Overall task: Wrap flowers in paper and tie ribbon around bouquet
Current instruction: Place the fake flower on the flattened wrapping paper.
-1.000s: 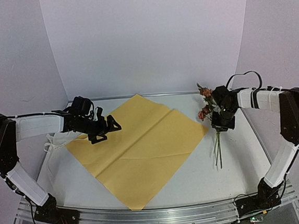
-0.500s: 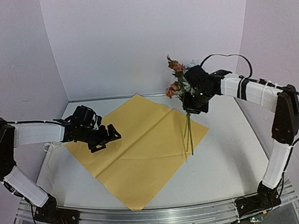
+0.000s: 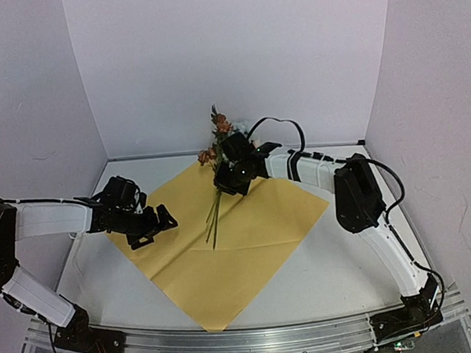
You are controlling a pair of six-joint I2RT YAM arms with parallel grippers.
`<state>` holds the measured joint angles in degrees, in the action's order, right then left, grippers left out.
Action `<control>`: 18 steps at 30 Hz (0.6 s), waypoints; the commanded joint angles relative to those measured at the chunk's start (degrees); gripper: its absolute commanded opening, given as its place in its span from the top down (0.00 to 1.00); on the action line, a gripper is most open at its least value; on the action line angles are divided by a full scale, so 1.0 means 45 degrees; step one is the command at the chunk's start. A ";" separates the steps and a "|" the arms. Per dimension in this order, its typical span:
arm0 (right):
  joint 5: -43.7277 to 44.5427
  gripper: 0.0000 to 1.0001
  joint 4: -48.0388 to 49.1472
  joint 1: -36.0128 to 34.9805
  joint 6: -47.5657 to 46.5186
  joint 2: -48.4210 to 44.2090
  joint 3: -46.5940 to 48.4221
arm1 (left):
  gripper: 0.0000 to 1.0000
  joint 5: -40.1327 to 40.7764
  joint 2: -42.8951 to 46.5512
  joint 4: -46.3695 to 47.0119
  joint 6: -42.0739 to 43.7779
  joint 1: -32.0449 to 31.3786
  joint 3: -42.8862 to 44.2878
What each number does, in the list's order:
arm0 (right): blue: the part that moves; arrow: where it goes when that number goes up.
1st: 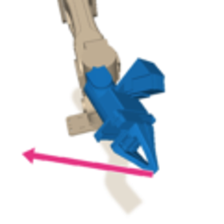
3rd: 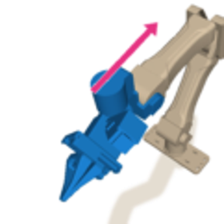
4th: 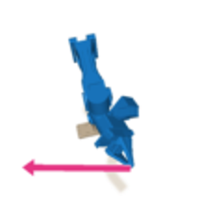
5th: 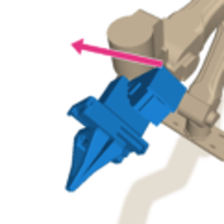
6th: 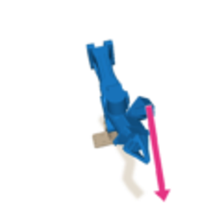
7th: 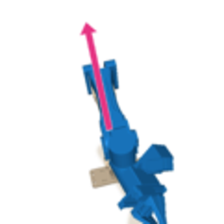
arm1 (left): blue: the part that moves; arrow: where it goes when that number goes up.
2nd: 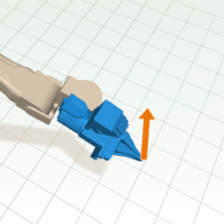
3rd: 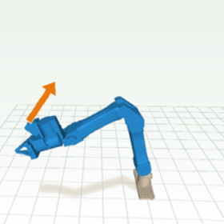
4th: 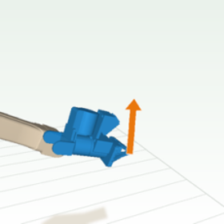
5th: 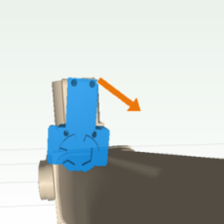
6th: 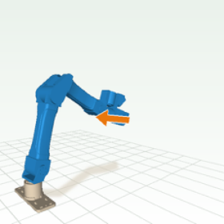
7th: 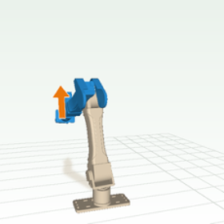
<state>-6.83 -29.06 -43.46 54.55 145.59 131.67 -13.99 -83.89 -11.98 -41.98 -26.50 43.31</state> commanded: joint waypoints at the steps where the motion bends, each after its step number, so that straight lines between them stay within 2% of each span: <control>1: -0.0688 1.00 0.1458 0.0198 0.0969 0.0853 0.0814 | 0.00 -0.0393 -0.0025 0.0346 0.0240 0.0049 0.0052; 6: -0.1496 1.00 0.1902 0.0590 0.1116 0.0877 -0.0615 | 0.00 -0.0671 -0.0749 0.0503 0.0317 0.0032 0.0398; 13: -0.2424 1.00 0.1915 0.1729 -0.0071 -0.0452 -0.3301 | 0.00 -0.1120 -0.1681 0.1012 -0.0020 -0.0068 0.0916; 18: -0.3287 1.00 0.1355 0.2345 -0.0890 -0.0625 -0.3356 | 0.01 -0.1459 -0.2522 0.1454 -0.0415 -0.0374 0.1375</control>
<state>-19.16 -19.00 -35.71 54.62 145.23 117.32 -18.31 -92.75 -9.33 -42.24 -27.00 46.02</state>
